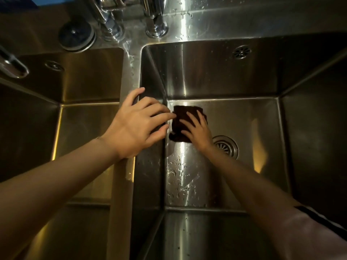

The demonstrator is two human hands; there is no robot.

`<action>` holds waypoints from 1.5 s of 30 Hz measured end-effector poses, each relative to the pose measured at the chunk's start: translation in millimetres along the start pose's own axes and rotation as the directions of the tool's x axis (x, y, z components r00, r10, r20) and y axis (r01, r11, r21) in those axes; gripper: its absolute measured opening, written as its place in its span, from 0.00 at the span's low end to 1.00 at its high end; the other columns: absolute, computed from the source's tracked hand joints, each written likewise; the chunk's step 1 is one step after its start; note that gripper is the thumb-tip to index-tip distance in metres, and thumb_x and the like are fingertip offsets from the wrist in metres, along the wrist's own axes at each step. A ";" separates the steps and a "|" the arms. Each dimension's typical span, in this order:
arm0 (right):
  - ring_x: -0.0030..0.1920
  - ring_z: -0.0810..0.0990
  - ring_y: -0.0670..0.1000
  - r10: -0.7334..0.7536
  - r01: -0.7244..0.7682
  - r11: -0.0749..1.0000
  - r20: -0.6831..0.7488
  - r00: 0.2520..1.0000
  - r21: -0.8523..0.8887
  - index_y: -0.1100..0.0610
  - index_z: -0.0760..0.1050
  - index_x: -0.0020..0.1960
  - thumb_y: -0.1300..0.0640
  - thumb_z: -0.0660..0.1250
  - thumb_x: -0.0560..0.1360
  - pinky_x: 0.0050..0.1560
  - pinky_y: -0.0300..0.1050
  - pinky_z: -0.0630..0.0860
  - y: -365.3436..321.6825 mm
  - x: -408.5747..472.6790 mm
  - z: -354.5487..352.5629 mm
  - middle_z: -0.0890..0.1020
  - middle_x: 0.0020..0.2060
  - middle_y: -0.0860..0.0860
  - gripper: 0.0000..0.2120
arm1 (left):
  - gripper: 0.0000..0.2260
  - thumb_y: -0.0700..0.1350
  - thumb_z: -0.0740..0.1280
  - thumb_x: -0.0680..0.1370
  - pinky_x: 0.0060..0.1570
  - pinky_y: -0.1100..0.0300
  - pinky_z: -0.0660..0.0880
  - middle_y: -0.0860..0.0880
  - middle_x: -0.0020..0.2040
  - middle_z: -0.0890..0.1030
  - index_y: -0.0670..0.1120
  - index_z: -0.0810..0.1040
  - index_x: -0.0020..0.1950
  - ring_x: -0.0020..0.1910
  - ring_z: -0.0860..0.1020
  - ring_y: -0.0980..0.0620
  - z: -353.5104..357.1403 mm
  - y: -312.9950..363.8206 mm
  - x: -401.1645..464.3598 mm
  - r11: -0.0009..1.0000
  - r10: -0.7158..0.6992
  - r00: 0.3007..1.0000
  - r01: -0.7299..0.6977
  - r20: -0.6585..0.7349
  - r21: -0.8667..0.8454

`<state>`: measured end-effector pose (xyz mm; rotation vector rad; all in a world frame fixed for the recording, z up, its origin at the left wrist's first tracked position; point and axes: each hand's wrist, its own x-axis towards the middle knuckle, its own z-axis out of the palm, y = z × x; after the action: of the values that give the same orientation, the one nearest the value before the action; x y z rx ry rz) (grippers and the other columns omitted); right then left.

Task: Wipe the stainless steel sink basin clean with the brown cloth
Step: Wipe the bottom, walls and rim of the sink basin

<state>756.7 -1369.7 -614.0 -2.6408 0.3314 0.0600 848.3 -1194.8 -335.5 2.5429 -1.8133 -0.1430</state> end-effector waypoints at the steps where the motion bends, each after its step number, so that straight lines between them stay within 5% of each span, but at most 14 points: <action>1: 0.76 0.54 0.63 0.019 -0.019 1.000 -0.012 1.000 0.006 0.47 0.69 0.71 0.46 0.62 0.79 0.74 0.61 0.58 -2.0 -15.5 3.4 0.64 0.75 0.52 0.22 | 0.18 0.52 0.55 0.81 0.71 0.45 0.55 0.51 0.57 0.81 0.50 0.79 0.63 0.60 0.76 0.49 0.3 0.0 -0.2 1.000 0.001 1.000 -0.001 -0.002 0.000; 8: 0.76 0.53 0.63 -0.134 0.134 0.991 0.036 0.990 -0.007 0.49 0.72 0.69 0.48 0.64 0.78 0.76 0.58 0.53 39.0 31.5 -17.7 0.65 0.74 0.53 0.20 | 0.17 0.52 0.55 0.81 0.71 0.44 0.55 0.52 0.57 0.81 0.51 0.80 0.60 0.60 0.76 0.49 2.0 -2.1 -0.7 0.999 0.030 1.000 -0.030 -0.003 0.016; 14: 0.75 0.56 0.63 0.012 -0.007 0.999 -0.096 0.995 0.054 0.50 0.72 0.69 0.49 0.64 0.78 0.75 0.59 0.55 35.5 -13.6 -9.7 0.66 0.73 0.53 0.20 | 0.17 0.53 0.56 0.81 0.71 0.45 0.56 0.51 0.57 0.81 0.50 0.81 0.60 0.60 0.76 0.49 2.1 -2.4 -0.3 1.000 0.024 1.000 -0.024 -0.015 0.001; 20: 0.76 0.53 0.62 -0.044 0.045 0.995 -0.013 0.999 0.084 0.49 0.73 0.68 0.50 0.64 0.78 0.75 0.59 0.55 63.6 17.6 -25.5 0.65 0.74 0.53 0.18 | 0.18 0.55 0.56 0.80 0.70 0.42 0.57 0.51 0.56 0.82 0.49 0.81 0.59 0.59 0.77 0.48 2.3 -1.4 0.6 1.000 0.027 0.999 -0.027 -0.025 0.006; 27: 0.75 0.57 0.63 0.155 -0.144 0.986 -0.144 0.977 0.085 0.48 0.73 0.68 0.49 0.65 0.78 0.73 0.60 0.59 50.3 -27.9 -15.6 0.67 0.73 0.52 0.19 | 0.19 0.56 0.55 0.80 0.70 0.42 0.57 0.51 0.56 0.82 0.49 0.82 0.58 0.59 0.77 0.48 2.1 -0.8 0.5 0.999 0.035 0.999 -0.035 -0.032 -0.013; 45: 0.75 0.55 0.61 0.178 -0.163 0.972 -0.078 0.981 0.168 0.50 0.75 0.67 0.52 0.65 0.78 0.76 0.54 0.55 73.6 -35.6 -35.8 0.67 0.73 0.52 0.18 | 0.19 0.56 0.56 0.80 0.70 0.41 0.57 0.51 0.56 0.82 0.49 0.82 0.58 0.59 0.77 0.48 3.2 -1.7 0.4 0.998 0.061 0.998 -0.061 -0.028 0.010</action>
<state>703.7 -1441.5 -612.0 -2.4547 0.5704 -0.0317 849.8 -1194.5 -338.8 2.4789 -1.8832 -0.0974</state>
